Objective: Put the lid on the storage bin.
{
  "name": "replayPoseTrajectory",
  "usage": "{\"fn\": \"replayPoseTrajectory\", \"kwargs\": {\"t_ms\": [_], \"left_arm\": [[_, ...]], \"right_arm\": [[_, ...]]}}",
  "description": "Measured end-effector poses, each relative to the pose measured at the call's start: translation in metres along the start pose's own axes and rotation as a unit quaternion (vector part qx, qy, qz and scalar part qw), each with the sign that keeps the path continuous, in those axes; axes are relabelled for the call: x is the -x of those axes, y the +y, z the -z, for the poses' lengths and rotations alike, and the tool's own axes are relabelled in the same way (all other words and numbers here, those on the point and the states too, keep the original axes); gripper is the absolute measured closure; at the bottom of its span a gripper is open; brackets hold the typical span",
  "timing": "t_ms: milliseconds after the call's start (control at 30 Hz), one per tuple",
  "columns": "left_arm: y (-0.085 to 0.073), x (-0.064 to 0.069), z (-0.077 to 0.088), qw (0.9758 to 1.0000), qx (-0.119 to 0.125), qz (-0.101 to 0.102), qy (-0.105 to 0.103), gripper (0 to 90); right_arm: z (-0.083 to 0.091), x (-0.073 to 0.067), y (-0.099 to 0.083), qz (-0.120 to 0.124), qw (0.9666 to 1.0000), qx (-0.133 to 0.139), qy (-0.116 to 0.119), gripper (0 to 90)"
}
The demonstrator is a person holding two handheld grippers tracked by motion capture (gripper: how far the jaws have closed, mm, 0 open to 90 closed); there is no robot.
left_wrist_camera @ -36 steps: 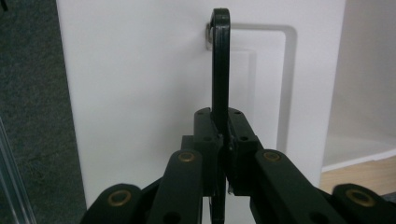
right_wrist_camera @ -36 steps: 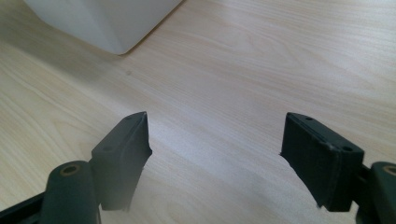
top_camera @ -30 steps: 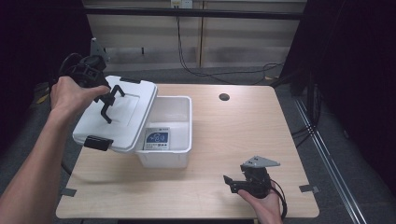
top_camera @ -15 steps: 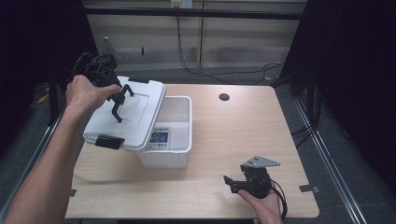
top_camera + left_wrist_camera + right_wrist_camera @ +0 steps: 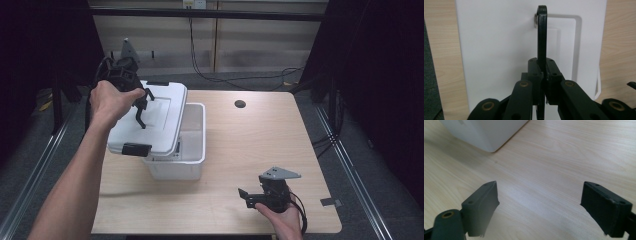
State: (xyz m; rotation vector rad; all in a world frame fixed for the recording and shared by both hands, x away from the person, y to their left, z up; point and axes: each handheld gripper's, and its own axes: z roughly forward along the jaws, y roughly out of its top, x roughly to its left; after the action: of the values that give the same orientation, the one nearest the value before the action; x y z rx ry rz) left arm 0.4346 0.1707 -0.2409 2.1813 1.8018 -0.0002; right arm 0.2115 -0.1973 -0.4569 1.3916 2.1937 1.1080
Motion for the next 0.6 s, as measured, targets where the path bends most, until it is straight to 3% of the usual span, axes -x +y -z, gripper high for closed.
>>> {"fn": "replayPoseTrajectory", "kwargs": {"t_ms": [133,433,600], "left_arm": [[0.004,0.003,-0.006,0.9999,-0.010,0.003,-0.003,85.0],[0.008,0.014,-0.019,0.9989,-0.007,0.046,-0.001,85.0],[0.009,0.015,-0.022,0.9988,-0.009,0.048,0.003,85.0]], "right_arm": [[0.001,-0.002,0.001,0.007,0.9999,0.007,0.003,13.4],[0.002,-0.001,0.001,0.006,0.9999,0.008,0.004,13.4],[0.003,-0.002,0.001,0.009,0.9999,0.009,0.008,13.4]]}}
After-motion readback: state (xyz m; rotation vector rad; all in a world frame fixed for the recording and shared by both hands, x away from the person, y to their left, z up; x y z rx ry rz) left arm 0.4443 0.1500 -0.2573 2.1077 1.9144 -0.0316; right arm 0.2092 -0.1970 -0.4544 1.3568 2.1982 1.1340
